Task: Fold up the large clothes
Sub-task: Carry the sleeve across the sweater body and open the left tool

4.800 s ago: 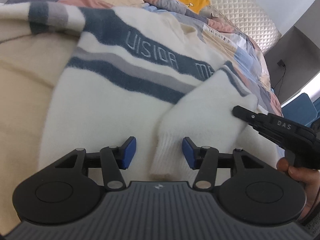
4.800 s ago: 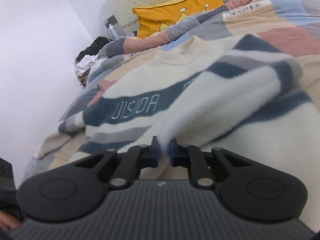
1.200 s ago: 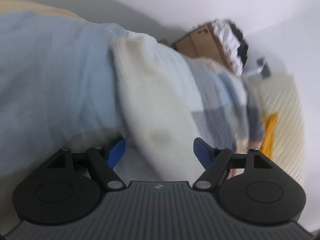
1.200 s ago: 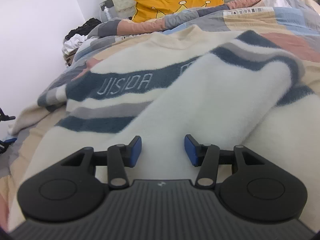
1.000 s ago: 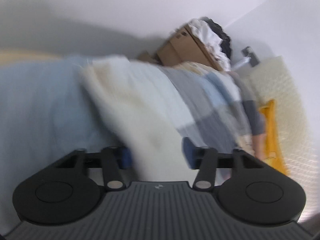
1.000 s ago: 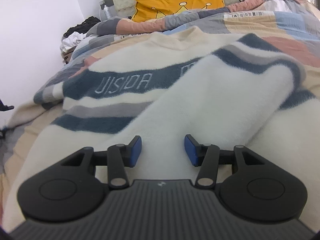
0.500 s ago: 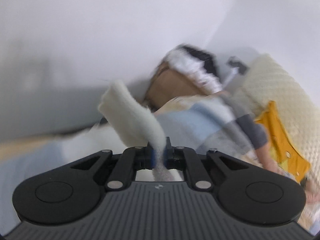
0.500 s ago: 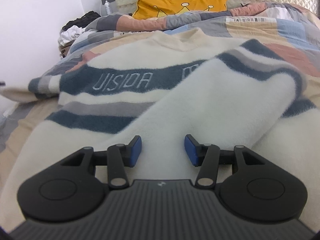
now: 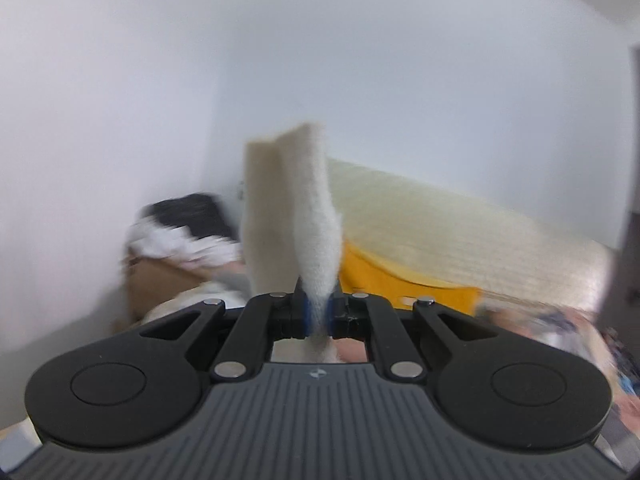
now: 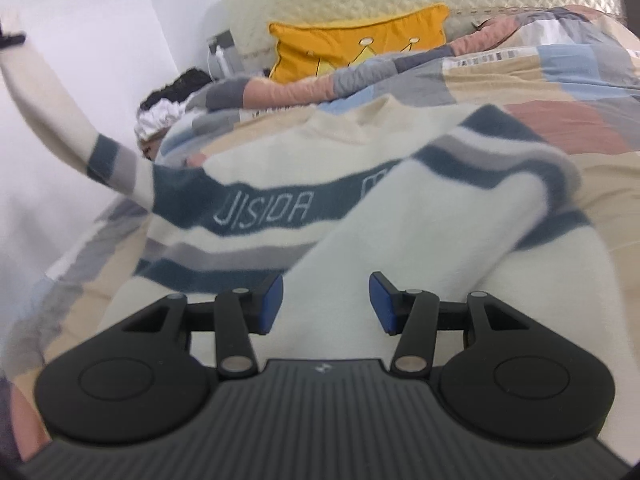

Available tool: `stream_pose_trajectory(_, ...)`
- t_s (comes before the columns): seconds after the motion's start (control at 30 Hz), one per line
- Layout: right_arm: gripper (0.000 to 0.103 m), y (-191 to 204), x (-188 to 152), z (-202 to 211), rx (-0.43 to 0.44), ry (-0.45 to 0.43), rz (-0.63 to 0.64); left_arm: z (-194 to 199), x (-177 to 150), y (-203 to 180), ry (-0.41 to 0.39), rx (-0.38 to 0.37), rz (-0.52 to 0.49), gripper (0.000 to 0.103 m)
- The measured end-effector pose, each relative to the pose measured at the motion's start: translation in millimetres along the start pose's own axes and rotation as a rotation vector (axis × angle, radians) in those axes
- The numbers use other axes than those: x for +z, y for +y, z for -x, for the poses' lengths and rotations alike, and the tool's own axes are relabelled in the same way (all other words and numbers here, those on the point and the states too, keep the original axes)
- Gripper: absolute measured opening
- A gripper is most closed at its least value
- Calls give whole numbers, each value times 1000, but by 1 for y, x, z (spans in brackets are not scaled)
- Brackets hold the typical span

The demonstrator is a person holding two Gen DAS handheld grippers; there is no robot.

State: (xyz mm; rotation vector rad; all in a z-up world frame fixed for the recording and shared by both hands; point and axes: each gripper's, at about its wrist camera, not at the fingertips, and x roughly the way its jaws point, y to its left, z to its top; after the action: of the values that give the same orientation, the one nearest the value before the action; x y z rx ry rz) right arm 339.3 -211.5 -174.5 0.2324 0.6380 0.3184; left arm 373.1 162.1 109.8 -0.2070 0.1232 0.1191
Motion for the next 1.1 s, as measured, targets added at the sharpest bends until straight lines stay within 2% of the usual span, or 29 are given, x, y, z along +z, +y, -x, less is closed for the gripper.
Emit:
stream_pose_trajectory(0.07,52,-7,3,10,3,-15,-26,5,-2,-41,9,-60,-42,9)
stream_pose_trajectory(0.2,52,-23,8,22,-7,-18,-86,3,-20,-102,32,-154,-44,9)
stream_pose_trajectory(0.37,52,-45,10,33,-38,-32,-161,10,-74,-168,114,-257,-33,9)
stream_pose_trajectory(0.47,52,-58,11,39,-52,-46,-214,6,-109,-192,179,-302,-46,9)
stream_pose_trajectory(0.57,52,-66,9,45,-55,-62,-237,15,-152,-205,259,-335,-50,9)
stream_pose_trajectory(0.67,52,-73,10,43,-69,-66,-267,3,-196,-210,333,-353,-72,9)
stream_pose_trajectory(0.73,52,-79,11,42,-76,-74,-288,-4,-229,-217,346,-341,-106,9)
stream_pose_trajectory(0.87,52,-89,9,39,-86,-71,-307,-13,-283,-216,446,-344,-31,10)
stream_pose_trajectory(1.0,52,-98,7,39,-106,-72,-330,-14,-322,-217,506,-353,-19,10)
stream_pose_trajectory(1.07,52,-101,6,40,-120,-78,-332,-12,-333,-218,533,-364,-44,14)
stream_pose_trajectory(1.1,52,-101,7,39,-123,-81,-332,-9,-335,-218,542,-370,-67,23)
